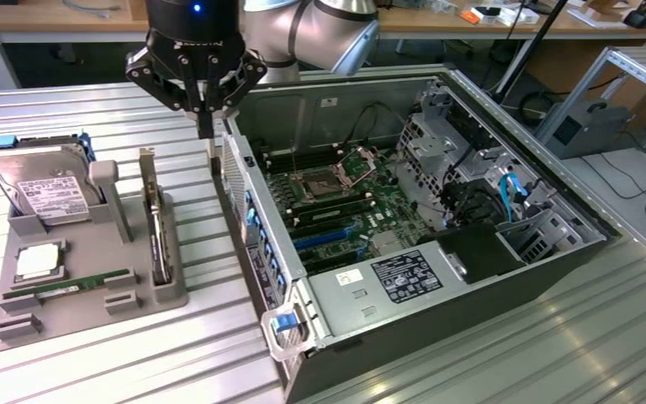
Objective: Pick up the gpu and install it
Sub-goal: 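Reach for the gpu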
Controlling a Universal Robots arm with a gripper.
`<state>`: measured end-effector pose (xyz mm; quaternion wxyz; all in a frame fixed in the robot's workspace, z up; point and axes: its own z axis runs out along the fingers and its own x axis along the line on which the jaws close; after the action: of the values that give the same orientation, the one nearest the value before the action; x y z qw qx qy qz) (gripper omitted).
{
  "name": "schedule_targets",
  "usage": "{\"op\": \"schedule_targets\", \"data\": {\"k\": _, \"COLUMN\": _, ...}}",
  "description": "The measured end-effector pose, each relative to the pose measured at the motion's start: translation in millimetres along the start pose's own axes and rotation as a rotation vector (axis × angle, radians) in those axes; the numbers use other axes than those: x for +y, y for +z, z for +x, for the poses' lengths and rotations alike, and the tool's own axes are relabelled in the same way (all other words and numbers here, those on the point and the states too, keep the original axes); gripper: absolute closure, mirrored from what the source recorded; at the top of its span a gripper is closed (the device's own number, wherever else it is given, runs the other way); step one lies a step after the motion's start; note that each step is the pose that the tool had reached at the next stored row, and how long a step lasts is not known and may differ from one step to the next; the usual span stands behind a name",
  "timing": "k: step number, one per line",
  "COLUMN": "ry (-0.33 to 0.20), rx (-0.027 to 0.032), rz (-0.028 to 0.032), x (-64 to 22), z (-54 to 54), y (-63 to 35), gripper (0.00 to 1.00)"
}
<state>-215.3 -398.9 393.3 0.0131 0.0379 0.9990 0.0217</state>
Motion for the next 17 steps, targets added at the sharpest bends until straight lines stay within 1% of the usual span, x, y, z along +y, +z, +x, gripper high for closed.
{"op": "schedule_targets", "data": {"k": 5, "ry": 0.0, "rx": 0.0, "rz": -0.0001, "x": -0.3, "z": 4.3, "y": -0.1, "gripper": 0.89}}
{"op": "schedule_targets", "data": {"k": 17, "ry": 0.0, "rx": 0.0, "rz": 0.0, "x": -0.8, "z": 10.9, "y": -0.3, "gripper": 0.89}}
